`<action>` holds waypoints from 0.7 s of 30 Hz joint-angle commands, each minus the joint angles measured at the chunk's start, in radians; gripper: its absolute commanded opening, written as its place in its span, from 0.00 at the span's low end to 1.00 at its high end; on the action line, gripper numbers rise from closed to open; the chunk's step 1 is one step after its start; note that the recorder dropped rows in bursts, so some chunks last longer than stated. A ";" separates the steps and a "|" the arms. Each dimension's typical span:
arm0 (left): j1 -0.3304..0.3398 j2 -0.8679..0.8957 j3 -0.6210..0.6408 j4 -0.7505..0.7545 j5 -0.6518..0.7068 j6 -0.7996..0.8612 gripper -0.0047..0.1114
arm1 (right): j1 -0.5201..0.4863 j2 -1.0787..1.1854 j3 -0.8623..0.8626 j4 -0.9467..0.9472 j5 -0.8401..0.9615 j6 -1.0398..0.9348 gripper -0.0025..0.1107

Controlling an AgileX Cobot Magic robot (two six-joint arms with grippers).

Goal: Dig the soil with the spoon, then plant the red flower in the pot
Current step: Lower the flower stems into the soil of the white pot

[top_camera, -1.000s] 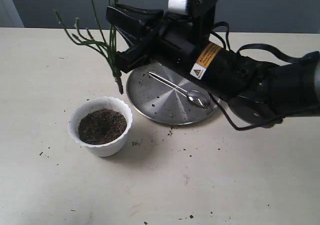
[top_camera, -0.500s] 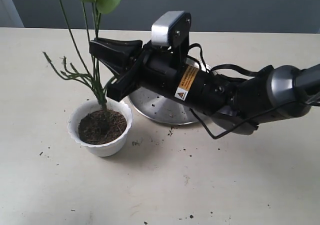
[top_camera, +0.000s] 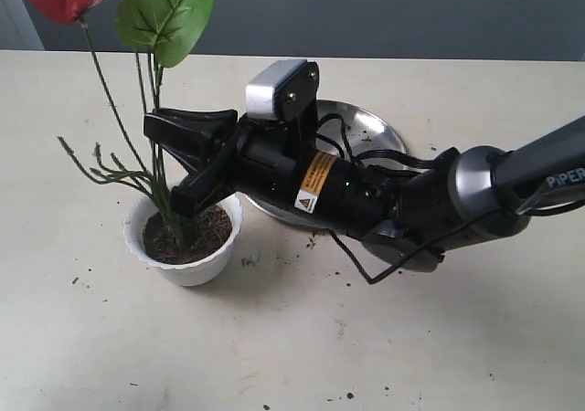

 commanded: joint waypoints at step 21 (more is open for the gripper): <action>-0.002 -0.005 0.003 0.002 0.001 -0.001 0.04 | 0.001 0.029 -0.003 0.081 -0.022 -0.077 0.02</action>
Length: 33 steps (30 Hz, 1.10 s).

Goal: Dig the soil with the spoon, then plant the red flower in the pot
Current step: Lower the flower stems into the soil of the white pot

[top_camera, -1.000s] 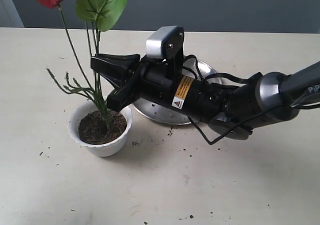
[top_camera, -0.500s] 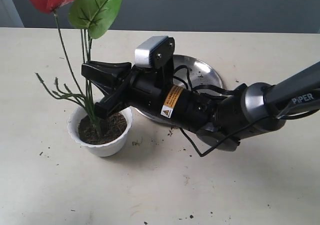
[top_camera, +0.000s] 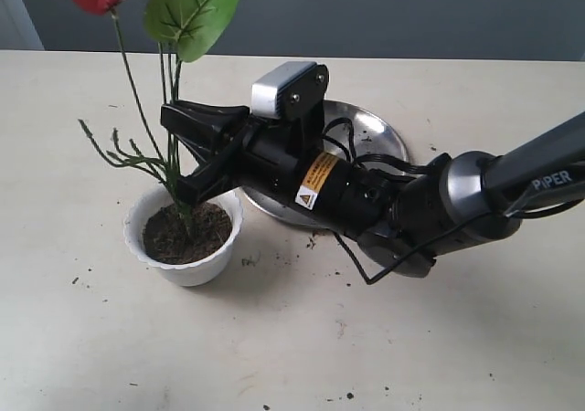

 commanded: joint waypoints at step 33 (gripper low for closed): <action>-0.002 -0.005 0.003 0.002 0.001 -0.001 0.04 | 0.006 0.059 0.097 -0.075 0.027 0.098 0.02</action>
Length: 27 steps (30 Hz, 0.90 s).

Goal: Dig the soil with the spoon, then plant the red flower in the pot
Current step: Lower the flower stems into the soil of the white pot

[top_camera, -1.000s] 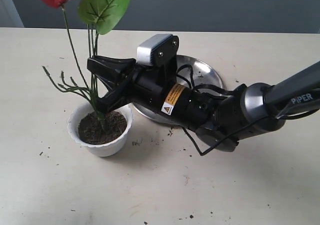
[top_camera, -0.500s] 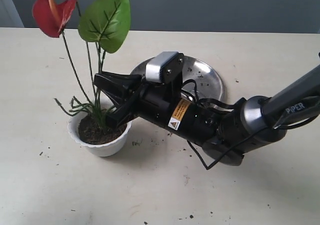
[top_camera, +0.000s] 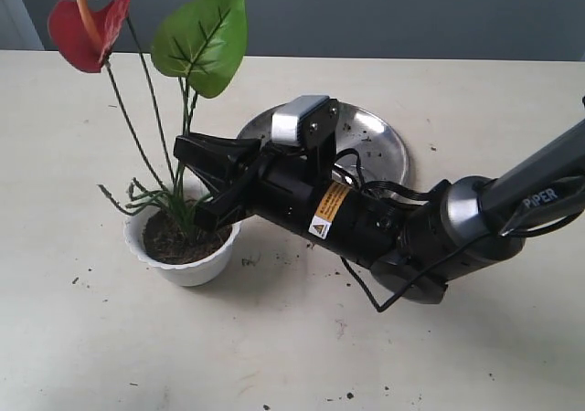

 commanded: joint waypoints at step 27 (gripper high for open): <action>-0.002 -0.005 0.003 0.002 0.001 -0.001 0.04 | 0.001 0.013 0.019 -0.042 0.131 0.036 0.02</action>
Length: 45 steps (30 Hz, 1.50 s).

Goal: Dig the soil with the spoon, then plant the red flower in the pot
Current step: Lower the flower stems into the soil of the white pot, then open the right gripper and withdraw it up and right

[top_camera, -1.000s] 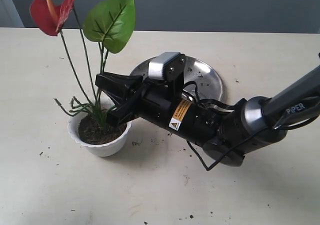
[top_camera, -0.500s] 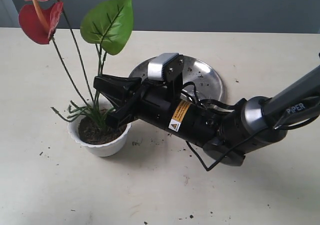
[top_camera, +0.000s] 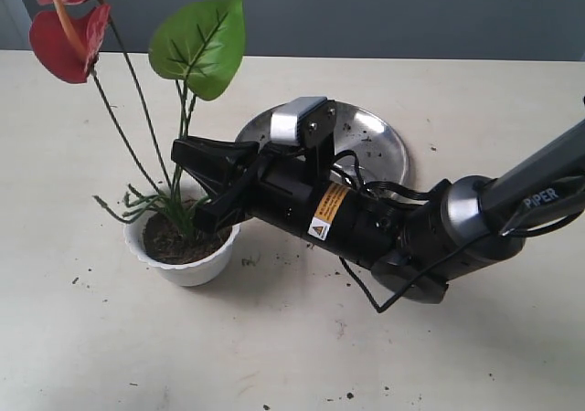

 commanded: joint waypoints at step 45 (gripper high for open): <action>-0.002 -0.005 0.003 0.002 0.001 -0.001 0.04 | 0.001 -0.236 0.019 -0.021 0.231 -0.001 0.37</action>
